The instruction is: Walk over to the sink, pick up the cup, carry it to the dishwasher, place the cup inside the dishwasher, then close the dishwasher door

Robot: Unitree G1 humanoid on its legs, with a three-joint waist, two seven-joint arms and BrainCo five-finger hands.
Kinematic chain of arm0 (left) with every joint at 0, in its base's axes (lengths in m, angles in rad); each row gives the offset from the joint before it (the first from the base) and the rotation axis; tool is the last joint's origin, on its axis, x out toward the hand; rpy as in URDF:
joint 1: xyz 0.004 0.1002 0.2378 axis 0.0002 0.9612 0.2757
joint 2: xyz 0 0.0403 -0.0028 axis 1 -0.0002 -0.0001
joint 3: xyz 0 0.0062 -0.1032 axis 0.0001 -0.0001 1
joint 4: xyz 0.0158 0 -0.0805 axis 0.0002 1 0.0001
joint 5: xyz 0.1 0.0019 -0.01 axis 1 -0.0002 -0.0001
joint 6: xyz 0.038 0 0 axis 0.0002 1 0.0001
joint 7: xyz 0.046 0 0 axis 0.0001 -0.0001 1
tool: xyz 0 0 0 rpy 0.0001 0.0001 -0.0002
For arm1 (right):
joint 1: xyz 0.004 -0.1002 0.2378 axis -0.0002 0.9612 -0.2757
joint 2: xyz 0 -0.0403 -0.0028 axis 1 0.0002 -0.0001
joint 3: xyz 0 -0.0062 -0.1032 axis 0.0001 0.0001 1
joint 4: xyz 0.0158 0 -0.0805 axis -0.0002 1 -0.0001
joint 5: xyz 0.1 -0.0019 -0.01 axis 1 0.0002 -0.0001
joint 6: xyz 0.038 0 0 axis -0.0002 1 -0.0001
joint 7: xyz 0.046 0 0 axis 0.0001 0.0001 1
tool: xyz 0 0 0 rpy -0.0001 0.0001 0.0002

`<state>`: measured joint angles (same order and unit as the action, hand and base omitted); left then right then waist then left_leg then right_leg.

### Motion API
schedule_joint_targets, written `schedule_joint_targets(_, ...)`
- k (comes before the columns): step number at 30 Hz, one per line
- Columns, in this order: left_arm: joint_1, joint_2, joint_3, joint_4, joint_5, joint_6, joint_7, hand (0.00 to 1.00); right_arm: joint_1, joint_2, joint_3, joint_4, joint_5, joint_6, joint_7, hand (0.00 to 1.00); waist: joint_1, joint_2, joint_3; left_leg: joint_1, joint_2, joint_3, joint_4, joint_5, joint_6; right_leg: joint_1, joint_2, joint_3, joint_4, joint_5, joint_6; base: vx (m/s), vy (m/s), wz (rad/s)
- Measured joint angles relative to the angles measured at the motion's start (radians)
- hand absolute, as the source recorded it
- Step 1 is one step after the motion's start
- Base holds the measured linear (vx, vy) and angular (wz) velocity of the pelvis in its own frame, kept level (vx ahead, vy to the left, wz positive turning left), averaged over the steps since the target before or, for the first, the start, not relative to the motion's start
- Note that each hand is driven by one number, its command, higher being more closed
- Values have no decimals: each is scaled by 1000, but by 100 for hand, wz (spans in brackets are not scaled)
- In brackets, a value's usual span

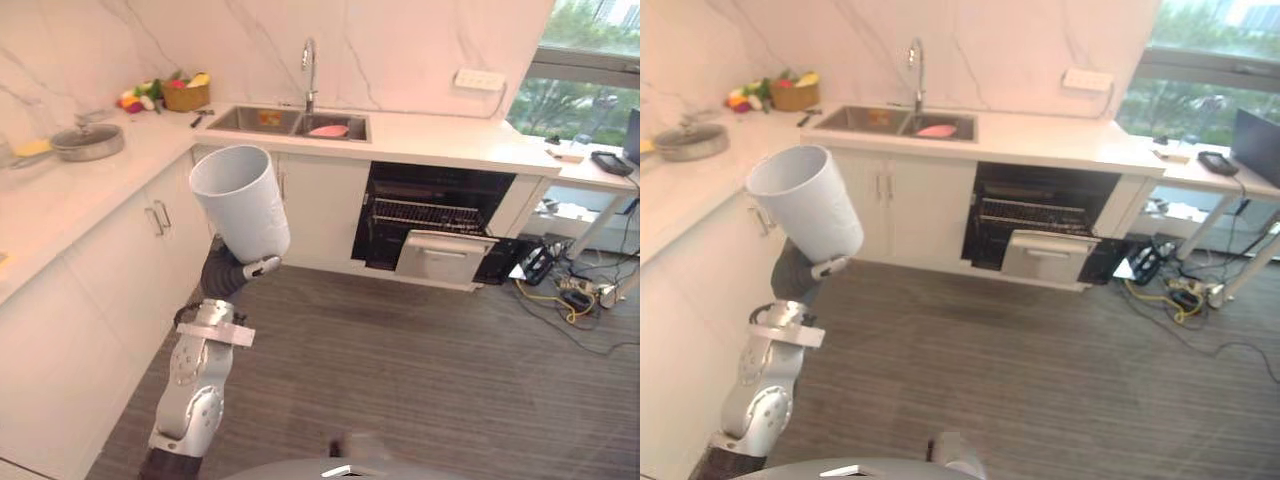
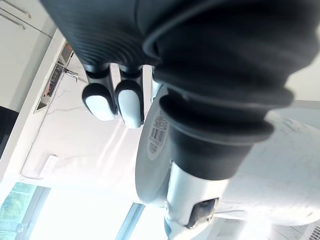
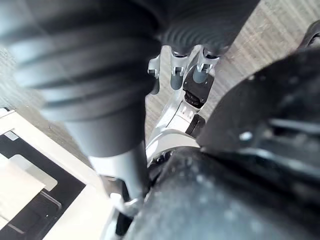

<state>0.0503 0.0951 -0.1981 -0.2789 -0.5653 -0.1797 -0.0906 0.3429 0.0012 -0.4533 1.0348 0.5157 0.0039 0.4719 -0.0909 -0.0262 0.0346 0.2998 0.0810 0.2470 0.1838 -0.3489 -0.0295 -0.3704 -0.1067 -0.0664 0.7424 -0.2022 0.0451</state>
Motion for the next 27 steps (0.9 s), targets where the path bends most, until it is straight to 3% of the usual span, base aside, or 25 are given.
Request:
schedule_joint_targets(1,-14,-9,2,0,-1,10,-2,100,11,9,-2,-2,10,-16,0,0,-7,0,-3,24,16,-23,2,-26,-42,16,8,7,-222,69,-21,593,-157,63)
schedule_joint_targets(2,-19,-25,12,3,-1,14,-4,100,32,9,3,2,24,-32,0,0,-12,-3,-3,62,31,-52,10,-60,-71,52,21,28,-322,245,10,640,-121,52)
schedule_joint_targets(4,-14,-71,21,26,-1,32,-4,100,24,-20,27,2,27,-43,5,0,-2,77,-7,80,92,-79,19,-53,-73,63,75,-1,-283,190,-10,548,-49,11)
schedule_joint_targets(5,-25,-79,20,25,-1,33,-7,100,-2,-39,53,3,27,-34,11,0,2,71,7,75,90,-111,61,0,-51,61,71,-5,-225,127,-13,478,-25,3)
schedule_joint_targets(7,-26,-83,6,25,-1,33,-8,100,-7,-48,80,3,29,7,-4,0,6,68,17,55,102,-119,193,51,-47,103,77,-10,-198,61,-21,392,-32,6)
schedule_joint_targets(8,-25,-86,-2,25,-3,31,-5,100,-9,-50,77,2,29,24,-13,0,10,68,31,12,124,-138,333,87,-69,145,84,-23,-205,28,-23,346,-63,6)
schedule_joint_targets(9,-27,-95,-19,23,-15,25,-5,100,-9,-53,74,-4,29,36,-20,0,11,76,42,-91,159,-177,563,203,-116,193,101,-35,-217,-5,-35,283,-69,7)
schedule_joint_targets(10,-26,-105,-26,23,-22,21,-5,100,-4,-54,71,-10,29,40,-23,0,16,81,41,-148,174,-198,664,300,-139,213,112,-37,-226,-17,-39,335,-73,1)
schedule_joint_targets(11,-26,-120,-34,24,-21,16,-5,100,9,-55,67,-44,29,40,-23,0,29,93,42,-236,202,-216,808,480,-132,265,132,-40,-267,-29,-48,356,-22,7)
schedule_joint_targets(13,-27,-148,-39,23,-20,10,-5,100,11,-57,54,-49,29,33,-27,0,34,98,45,-381,219,-204,956,407,-83,338,146,-53,-338,-35,-65,352,23,10)
schedule_joint_targets(14,-27,-146,-36,23,-20,9,-2,100,13,-64,48,-45,27,35,-31,0,49,97,45,-454,217,-150,971,312,-33,383,145,-51,-383,-30,-75,374,72,-12)
schedule_joint_targets(15,-27,-145,-28,23,-20,4,1,100,19,-69,48,-37,25,35,-31,0,69,94,44,-492,210,-89,918,221,-11,419,137,-46,-416,-28,-70,396,98,-22)
schedule_joint_targets(17,-25,-145,-10,22,-20,-3,5,100,26,-77,50,-37,-4,37,-35,0,91,85,44,-510,187,-7,741,120,-4,465,114,-26,-445,-34,-40,347,142,-26)
schedule_joint_targets(18,-22,-145,-4,20,-20,-3,6,100,26,-81,54,-38,-14,39,-36,0,92,81,44,-509,175,12,663,99,-2,480,103,-23,-455,-37,-34,151,162,-21)
schedule_joint_targets(19,-9,-144,-1,13,-20,-15,12,100,28,-91,73,-39,-16,44,-41,0,92,68,39,-507,137,31,466,97,16,505,74,-15,-474,-52,-8,-9,162,-14)
schedule_joint_targets(20,6,-144,0,13,-20,-30,13,100,28,-95,81,-36,-18,48,-50,0,96,53,30,-501,89,17,298,192,29,513,44,2,-479,-74,26,86,182,-20)
schedule_joint_targets(21,28,-139,2,14,-20,-36,16,100,29,-95,83,-32,-23,56,-63,0,101,28,18,-476,52,29,256,194,33,515,28,31,-479,-77,31,328,259,1)
schedule_joint_targets(22,52,-125,2,15,-20,-37,23,100,29,-80,79,-32,-24,62,-82,0,88,20,-2,-456,14,29,217,213,53,518,7,74,-519,-50,13,466,319,20)
schedule_joint_targets(25,70,-88,6,15,-21,-45,21,100,30,-80,81,-20,-52,73,-105,0,113,1,-2,-447,-5,27,232,212,54,571,-12,125,-581,36,30,407,241,18)
schedule_joint_targets(27,70,-62,-8,16,-21,-72,19,100,29,-79,83,-6,-51,75,-108,0,117,-4,-4,-405,-11,27,219,212,54,579,-13,137,-532,59,34,329,107,2)
